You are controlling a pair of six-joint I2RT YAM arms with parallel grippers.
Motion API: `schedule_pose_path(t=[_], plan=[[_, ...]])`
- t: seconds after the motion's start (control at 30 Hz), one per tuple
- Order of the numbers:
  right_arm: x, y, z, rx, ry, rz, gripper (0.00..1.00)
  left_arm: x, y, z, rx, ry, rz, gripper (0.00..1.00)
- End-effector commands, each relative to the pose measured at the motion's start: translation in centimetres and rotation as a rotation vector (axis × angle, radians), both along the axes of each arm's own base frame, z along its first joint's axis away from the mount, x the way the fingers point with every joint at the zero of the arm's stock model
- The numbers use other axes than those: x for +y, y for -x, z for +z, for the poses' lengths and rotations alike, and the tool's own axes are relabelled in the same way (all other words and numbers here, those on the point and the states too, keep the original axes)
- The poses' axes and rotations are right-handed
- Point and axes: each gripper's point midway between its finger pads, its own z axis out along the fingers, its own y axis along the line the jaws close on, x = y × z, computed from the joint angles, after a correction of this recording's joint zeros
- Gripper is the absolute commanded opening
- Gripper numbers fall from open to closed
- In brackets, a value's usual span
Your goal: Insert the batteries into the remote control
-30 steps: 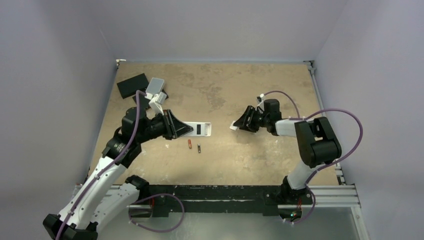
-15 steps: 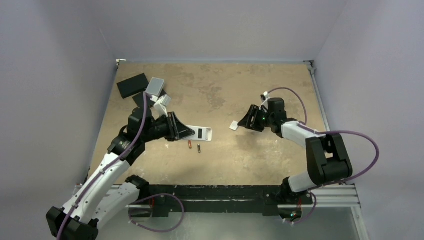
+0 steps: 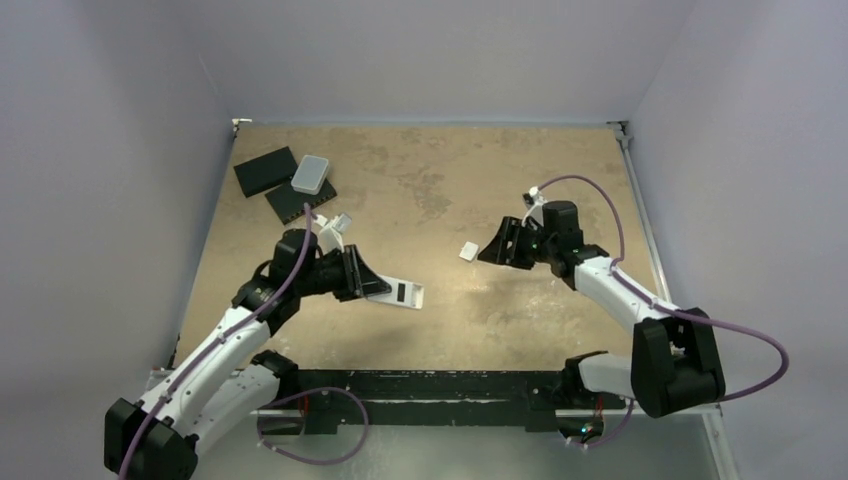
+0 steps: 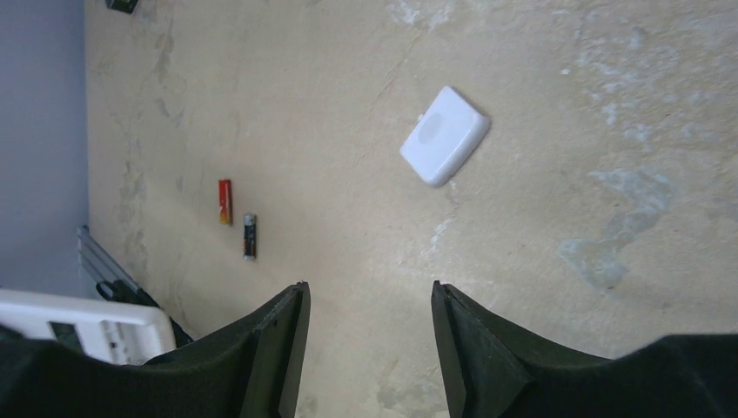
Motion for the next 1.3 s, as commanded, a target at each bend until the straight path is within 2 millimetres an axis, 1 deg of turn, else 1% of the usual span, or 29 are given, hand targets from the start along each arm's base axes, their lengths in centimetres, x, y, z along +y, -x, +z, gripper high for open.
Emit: schedule_pose_path(t=[0.0,0.13,0.27,0.43,0.53,0.73,0.83,1.1,1.27], plan=[[2.0,2.1,1.0,-0.011,-0.013,0.118,0.61,-0.5,0.5,-0.9,0.041,0.039,-0.02,0.0],[3.6,2.9,1.7,-0.043,0.031,0.156,0.61,-1.1,1.6,-2.8,0.114,0.036,-0.07,0.0],[4.9,3.5,2.4,-0.062,0.036,0.195,0.62,-2.4,2.4,-4.1,0.149,-0.001,-0.14,0.0],[5.6,4.3,2.6,-0.073,0.058,0.235,0.62,-3.5,2.9,-5.6,0.171,-0.074,-0.208,0.0],[5.7,4.9,2.7,-0.078,0.073,0.25,0.62,-3.6,2.8,-6.4,0.184,-0.113,-0.21,0.0],[5.4,5.6,2.6,-0.084,0.087,0.249,0.63,-3.4,2.7,-7.3,0.212,-0.127,-0.142,0.0],[5.6,5.8,2.3,-0.081,0.082,0.252,0.63,-2.9,2.7,-8.1,0.228,-0.13,-0.087,0.0],[5.9,5.7,2.0,-0.077,0.079,0.263,0.63,-2.8,2.3,-8.5,0.246,-0.022,0.062,0.0],[6.0,5.8,1.9,-0.078,0.082,0.273,0.63,-1.6,2.3,-9.3,0.266,0.009,0.18,0.0]])
